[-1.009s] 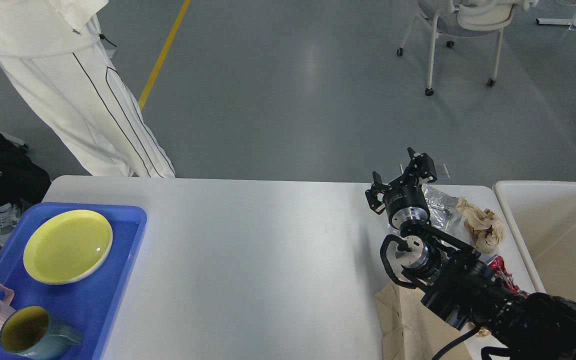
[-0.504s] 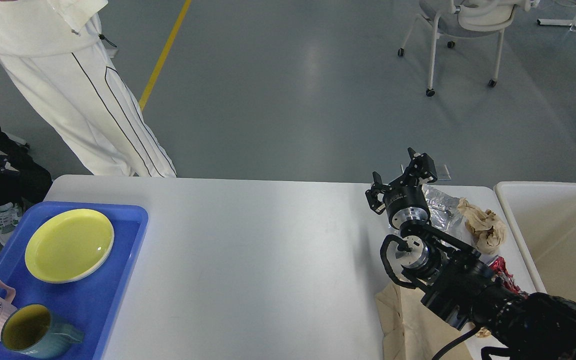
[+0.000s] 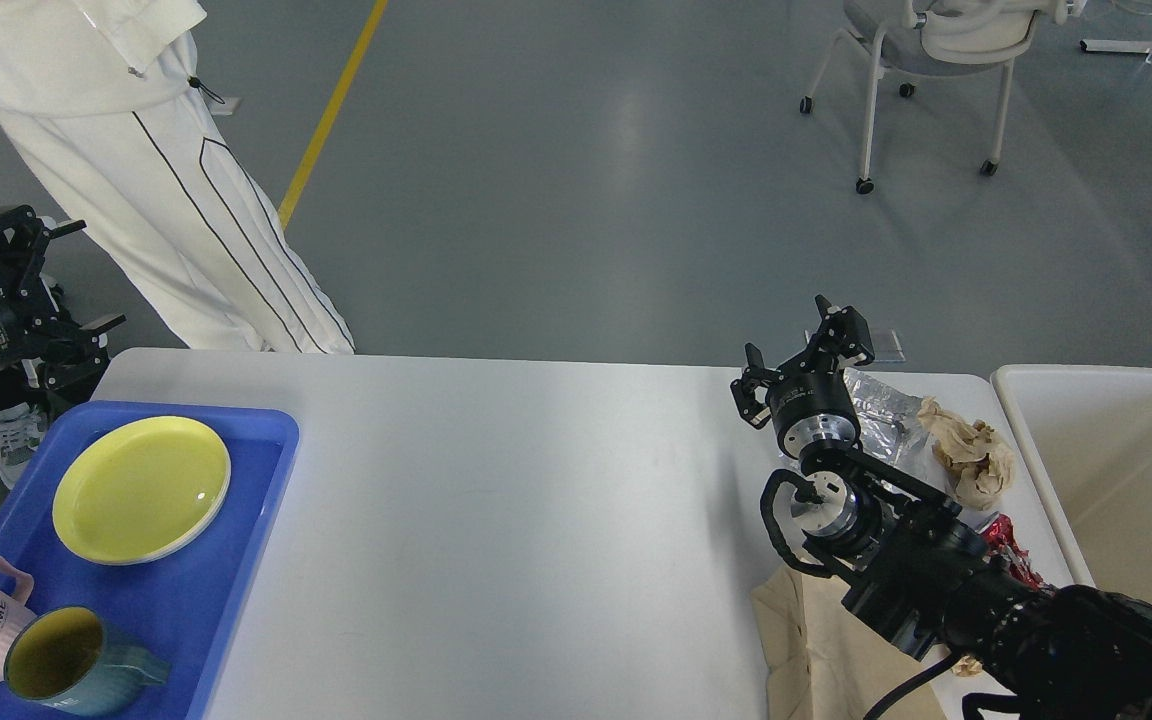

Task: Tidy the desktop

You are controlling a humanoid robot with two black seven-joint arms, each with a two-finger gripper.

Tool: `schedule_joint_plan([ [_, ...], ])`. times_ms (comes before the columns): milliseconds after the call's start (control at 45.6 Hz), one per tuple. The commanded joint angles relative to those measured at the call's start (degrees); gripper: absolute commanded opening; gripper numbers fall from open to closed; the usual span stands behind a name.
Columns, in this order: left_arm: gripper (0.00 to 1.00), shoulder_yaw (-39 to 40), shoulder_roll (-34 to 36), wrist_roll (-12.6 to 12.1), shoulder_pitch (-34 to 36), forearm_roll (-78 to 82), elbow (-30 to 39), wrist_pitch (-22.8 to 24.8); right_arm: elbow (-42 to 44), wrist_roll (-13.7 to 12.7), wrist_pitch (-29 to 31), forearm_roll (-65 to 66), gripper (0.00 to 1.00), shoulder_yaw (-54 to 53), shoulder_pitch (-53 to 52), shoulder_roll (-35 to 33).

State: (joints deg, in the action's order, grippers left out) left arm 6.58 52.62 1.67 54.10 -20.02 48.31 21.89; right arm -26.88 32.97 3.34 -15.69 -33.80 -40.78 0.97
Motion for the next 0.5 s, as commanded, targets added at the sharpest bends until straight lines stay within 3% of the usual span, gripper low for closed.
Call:
schedule_joint_plan([
  [0, 0.97, 5.5, -6.1, 0.8, -2.6, -0.1, -1.2, -2.5, 0.1, 0.0, 0.0, 0.0, 1.0, 0.0, 0.0, 0.0],
  [132, 0.97, 11.4, -14.5, 0.8, -6.0, -1.2, -6.5, -4.0, 0.1, 0.0, 0.0, 0.0, 1.0, 0.0, 0.0, 0.0],
  [219, 0.97, 19.6, -21.4, 1.3, -9.1, -1.7, -11.8, -3.6, 0.1, 0.0, 0.0, 0.0, 1.0, 0.0, 0.0, 0.0],
  [307, 0.97, 28.6, -26.1, 1.6, -13.8, -1.0, -12.7, -2.0, 0.1, 0.0, 0.0, 0.0, 1.0, 0.0, 0.0, 0.0],
  [395, 0.97, 33.2, -27.6, 1.7, -18.0, 0.1, -12.6, 3.5, 0.1, 0.0, 0.0, 0.0, 1.0, 0.0, 0.0, 0.0],
  [482, 0.97, 32.9, -27.5, 2.1, -20.8, 0.3, -12.6, 9.5, 0.0, 0.0, 0.0, 0.0, 1.0, 0.0, 0.0, 0.0],
])
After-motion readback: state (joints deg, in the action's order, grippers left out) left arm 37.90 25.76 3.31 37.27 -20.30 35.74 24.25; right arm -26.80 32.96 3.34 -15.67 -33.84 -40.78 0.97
